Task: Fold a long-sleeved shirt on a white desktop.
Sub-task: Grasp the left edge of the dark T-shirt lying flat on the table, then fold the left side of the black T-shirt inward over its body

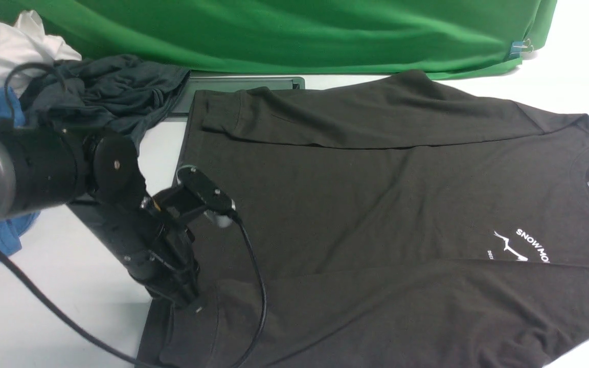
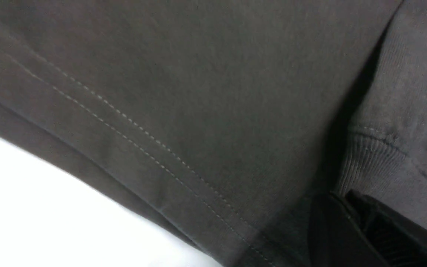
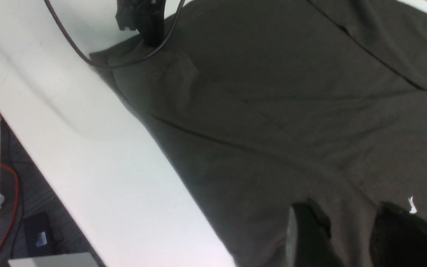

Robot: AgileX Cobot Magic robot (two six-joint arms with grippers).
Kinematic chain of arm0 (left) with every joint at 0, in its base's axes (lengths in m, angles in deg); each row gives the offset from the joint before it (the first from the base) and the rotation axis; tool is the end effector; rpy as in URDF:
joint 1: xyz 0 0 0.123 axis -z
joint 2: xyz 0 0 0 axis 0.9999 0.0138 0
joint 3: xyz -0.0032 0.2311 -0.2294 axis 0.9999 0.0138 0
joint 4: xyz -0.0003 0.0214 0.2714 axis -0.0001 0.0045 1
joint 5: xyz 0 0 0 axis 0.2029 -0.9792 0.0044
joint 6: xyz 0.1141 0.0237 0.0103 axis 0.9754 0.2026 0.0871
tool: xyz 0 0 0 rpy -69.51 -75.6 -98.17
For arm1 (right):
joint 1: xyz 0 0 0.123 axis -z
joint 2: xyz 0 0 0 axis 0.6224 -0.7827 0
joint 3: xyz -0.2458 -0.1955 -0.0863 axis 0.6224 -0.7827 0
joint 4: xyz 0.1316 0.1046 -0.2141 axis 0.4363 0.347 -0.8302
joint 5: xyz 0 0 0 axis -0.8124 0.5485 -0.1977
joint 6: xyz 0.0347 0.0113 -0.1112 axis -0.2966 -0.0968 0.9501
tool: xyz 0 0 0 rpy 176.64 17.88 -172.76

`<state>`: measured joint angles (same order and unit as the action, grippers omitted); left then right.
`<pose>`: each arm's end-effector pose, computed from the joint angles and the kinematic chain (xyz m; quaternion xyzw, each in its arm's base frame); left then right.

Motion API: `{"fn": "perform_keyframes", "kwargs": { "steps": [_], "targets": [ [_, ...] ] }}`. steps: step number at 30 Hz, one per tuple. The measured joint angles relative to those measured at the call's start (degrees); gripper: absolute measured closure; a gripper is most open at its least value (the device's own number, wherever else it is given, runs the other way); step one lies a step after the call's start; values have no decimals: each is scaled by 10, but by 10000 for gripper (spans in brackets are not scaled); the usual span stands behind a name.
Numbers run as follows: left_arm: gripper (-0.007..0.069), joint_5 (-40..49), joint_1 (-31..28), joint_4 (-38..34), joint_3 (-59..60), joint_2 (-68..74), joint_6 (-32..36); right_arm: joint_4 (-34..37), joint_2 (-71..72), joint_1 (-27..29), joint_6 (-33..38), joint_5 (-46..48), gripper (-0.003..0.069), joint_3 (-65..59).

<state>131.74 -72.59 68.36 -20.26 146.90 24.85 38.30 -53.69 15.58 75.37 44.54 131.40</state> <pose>0.2959 -0.1049 0.1816 0.4078 0.9083 -0.0591 0.0720 0.0581 0.0584 0.3716 -0.3629 0.8222 0.1419 0.4149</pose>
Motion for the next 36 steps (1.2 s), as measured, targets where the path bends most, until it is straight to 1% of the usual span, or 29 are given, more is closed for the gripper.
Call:
{"fn": "perform_keyframes", "kwargs": {
  "steps": [6, 7, 10, 14, 18, 19, 20, 21, 22, 24, 27, 30, 36],
  "targets": [
    [594, 24, 0, 6, -36, 0, -33, 0, 0, 0, -7, -5, 421, 0],
    [594, 35, 0, 10, -51, 0, -44, 0, -2, 0, -21, -5, 421, 0],
    [594, 54, 0, 13, -77, 0, -47, -1, -17, 0, -43, -5, 419, 0],
    [594, 83, 0, 15, -109, 0, -51, -1, -65, 0, -51, -9, 419, 0],
    [594, 118, 0, 15, -131, 0, -56, -1, -150, 0, -43, -45, 416, 0],
    [594, 129, 0, 15, -133, 0, -57, -3, -191, 0, -32, -63, 396, 0],
    [594, 135, 0, 15, -134, 0, -57, -4, -196, 0, -29, -65, 393, 0],
    [594, 148, 0, 15, -134, 0, -57, -13, -246, 0, -14, -84, 348, 0],
    [594, 153, 0, 15, -134, 0, -58, -15, -257, 0, -10, -86, 342, 0],
    [594, 175, 0, 15, -134, 0, -60, -26, -315, 0, 15, -113, 270, 0],
    [594, 186, 0, 15, -134, 0, -67, -29, -402, 0, 62, -152, 203, 1],
    [594, 186, 0, 15, -134, 0, -71, -29, -490, 0, 101, -188, 181, 18],
    [594, 188, 0, 15, -136, 0, -72, -30, -632, 0, 187, -201, 176, 89]
  ]
}}
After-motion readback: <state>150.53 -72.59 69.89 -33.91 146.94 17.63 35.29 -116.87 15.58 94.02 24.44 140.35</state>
